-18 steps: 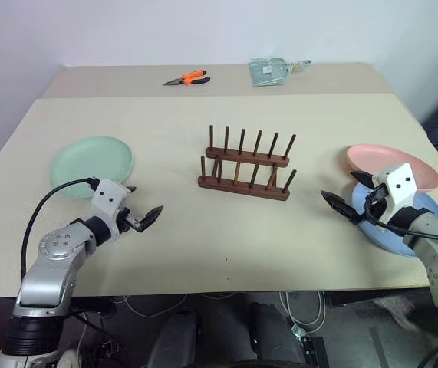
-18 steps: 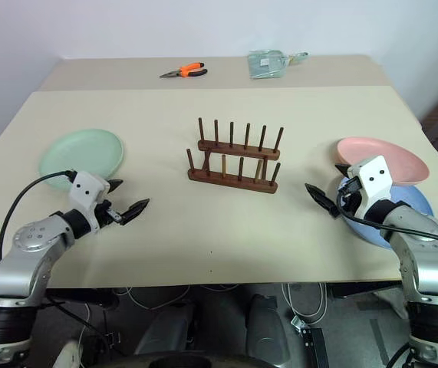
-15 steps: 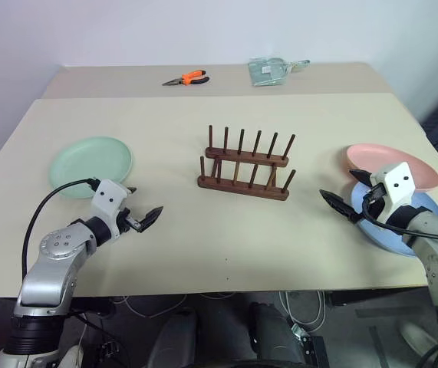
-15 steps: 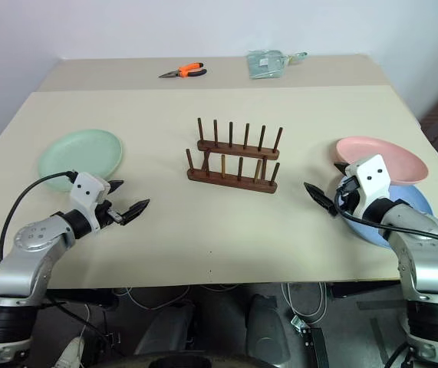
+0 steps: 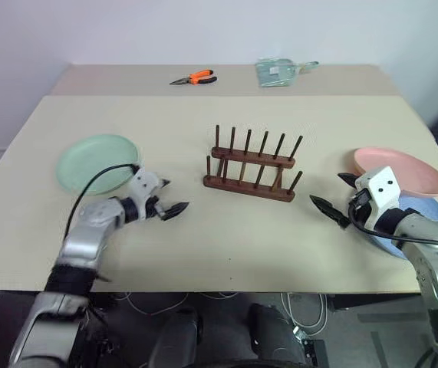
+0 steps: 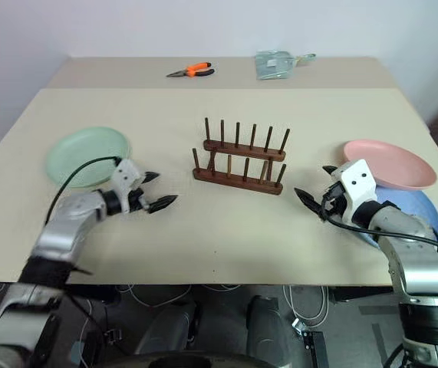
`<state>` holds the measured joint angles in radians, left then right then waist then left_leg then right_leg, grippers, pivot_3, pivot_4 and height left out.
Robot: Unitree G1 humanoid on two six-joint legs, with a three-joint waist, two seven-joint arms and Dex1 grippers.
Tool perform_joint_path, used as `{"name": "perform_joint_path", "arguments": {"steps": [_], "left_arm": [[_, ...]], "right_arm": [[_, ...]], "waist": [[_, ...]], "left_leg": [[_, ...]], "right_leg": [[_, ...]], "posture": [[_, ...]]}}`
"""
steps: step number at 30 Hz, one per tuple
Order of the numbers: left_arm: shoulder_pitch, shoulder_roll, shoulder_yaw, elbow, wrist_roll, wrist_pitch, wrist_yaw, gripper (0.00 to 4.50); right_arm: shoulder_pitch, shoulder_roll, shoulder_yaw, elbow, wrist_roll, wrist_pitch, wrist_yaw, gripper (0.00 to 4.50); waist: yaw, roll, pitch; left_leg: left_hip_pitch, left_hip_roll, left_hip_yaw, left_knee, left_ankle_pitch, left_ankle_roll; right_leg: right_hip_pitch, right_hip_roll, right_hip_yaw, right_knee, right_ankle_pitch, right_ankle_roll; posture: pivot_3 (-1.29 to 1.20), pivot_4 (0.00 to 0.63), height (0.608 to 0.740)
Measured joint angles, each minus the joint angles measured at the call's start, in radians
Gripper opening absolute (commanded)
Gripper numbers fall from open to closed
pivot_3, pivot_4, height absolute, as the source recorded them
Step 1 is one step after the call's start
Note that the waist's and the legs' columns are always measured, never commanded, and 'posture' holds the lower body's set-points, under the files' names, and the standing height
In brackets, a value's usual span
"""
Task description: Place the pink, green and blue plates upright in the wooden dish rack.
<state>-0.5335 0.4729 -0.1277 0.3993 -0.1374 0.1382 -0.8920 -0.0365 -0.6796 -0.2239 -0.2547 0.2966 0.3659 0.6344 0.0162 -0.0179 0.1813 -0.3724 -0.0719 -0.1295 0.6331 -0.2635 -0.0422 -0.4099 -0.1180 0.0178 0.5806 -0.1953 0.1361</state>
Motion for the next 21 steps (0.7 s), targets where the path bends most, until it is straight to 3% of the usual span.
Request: {"name": "perform_joint_path", "arguments": {"steps": [7,10,16,21], "left_arm": [[-0.364,-0.173,-0.087,0.549,0.104,-0.21,-0.116,4.5],[-0.431,-0.202,-0.093,0.667,0.136,-0.269,-0.13,3.66],[-0.442,-0.224,-0.083,0.72,0.145,-0.319,-0.177,0.87],[-0.382,-0.206,-0.077,0.628,0.148,-0.326,-0.213,0.78]], "right_arm": [[0.181,0.076,-0.026,-0.205,-0.009,0.044,-0.111,4.44],[0.248,0.104,-0.034,-0.267,-0.018,0.053,-0.151,4.5],[0.279,0.112,-0.051,-0.317,-0.021,0.065,-0.18,4.5],[0.246,0.077,-0.058,-0.293,-0.031,0.064,-0.158,4.5]], "waist": [[-0.004,-0.001,0.0],[-0.006,-0.001,-0.001],[-0.004,-0.002,-0.001],[-0.007,-0.001,-0.001]], "left_leg": [[0.0,0.0,0.0,0.0,0.0,0.001],[0.001,0.0,0.0,0.0,-0.001,0.001],[0.001,0.0,0.0,0.001,-0.001,0.001],[0.001,0.0,0.0,0.0,-0.001,0.001]], "right_leg": [[0.0,0.0,-0.001,0.0,-0.001,0.002],[0.001,0.0,0.0,0.0,-0.003,0.005],[0.002,0.0,0.0,0.0,-0.003,0.005],[0.001,0.0,0.0,0.001,-0.003,0.005]], "posture": [[0.0,0.15,0.74],[0.0,0.15,0.74],[0.0,0.15,0.74],[0.0,0.15,0.74]]}}
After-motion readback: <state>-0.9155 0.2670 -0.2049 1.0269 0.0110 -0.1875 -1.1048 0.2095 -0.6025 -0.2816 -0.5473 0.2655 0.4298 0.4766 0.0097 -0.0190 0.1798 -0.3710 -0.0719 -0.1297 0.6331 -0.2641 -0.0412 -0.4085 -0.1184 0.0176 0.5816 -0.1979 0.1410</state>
